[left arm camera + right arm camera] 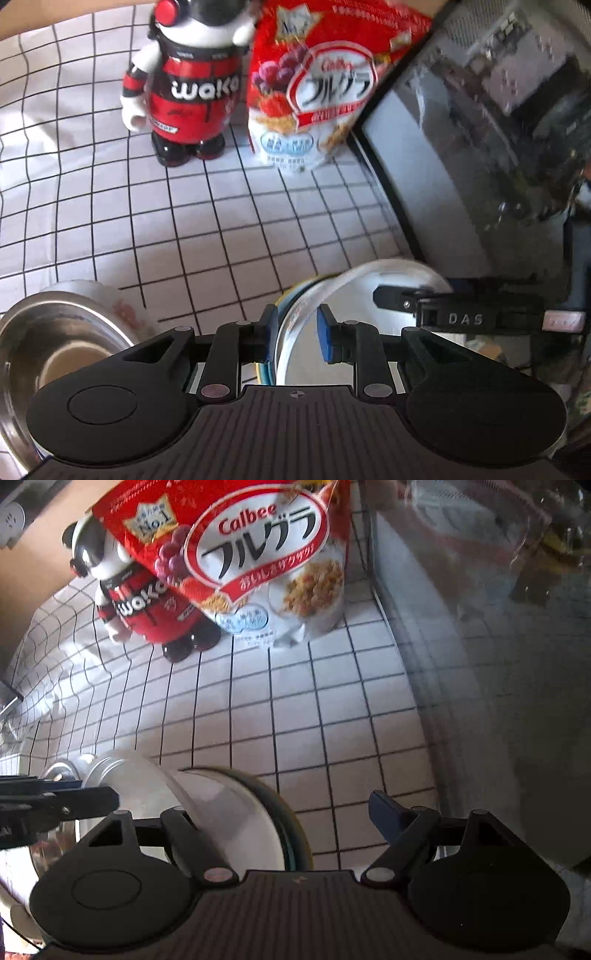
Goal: Organize plates and bowls
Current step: 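Lower the printed white bowl into the light-blue bowl on the yellow-rimmed plate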
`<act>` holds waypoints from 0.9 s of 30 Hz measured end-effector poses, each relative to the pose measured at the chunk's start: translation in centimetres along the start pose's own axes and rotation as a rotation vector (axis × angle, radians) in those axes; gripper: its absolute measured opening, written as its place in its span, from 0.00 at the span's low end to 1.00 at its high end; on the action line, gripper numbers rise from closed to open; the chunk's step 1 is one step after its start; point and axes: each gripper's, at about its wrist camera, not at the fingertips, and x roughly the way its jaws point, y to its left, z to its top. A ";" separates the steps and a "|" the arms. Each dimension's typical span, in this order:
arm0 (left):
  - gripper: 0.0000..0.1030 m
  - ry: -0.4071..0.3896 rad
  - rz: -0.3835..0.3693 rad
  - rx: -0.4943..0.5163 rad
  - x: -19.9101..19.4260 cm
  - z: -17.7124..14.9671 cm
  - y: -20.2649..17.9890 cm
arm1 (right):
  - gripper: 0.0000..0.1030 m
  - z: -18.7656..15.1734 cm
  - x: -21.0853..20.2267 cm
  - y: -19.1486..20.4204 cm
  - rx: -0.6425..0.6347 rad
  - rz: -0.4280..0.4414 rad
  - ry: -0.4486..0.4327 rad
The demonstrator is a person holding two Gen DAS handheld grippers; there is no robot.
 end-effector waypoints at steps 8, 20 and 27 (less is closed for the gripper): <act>0.24 0.006 -0.050 -0.009 -0.8 0.1 0.4 | 0.79 -0.3 -0.7 0.0 -0.018 -0.014 -0.001; 0.24 -0.043 0.013 -0.041 -0.1 0.3 0.9 | 0.78 -0.3 -4.5 0.5 0.002 0.002 -0.192; 0.25 -0.021 0.036 -0.026 0.8 -1.5 1.2 | 0.78 -1.2 -1.3 0.0 0.013 -0.043 -0.113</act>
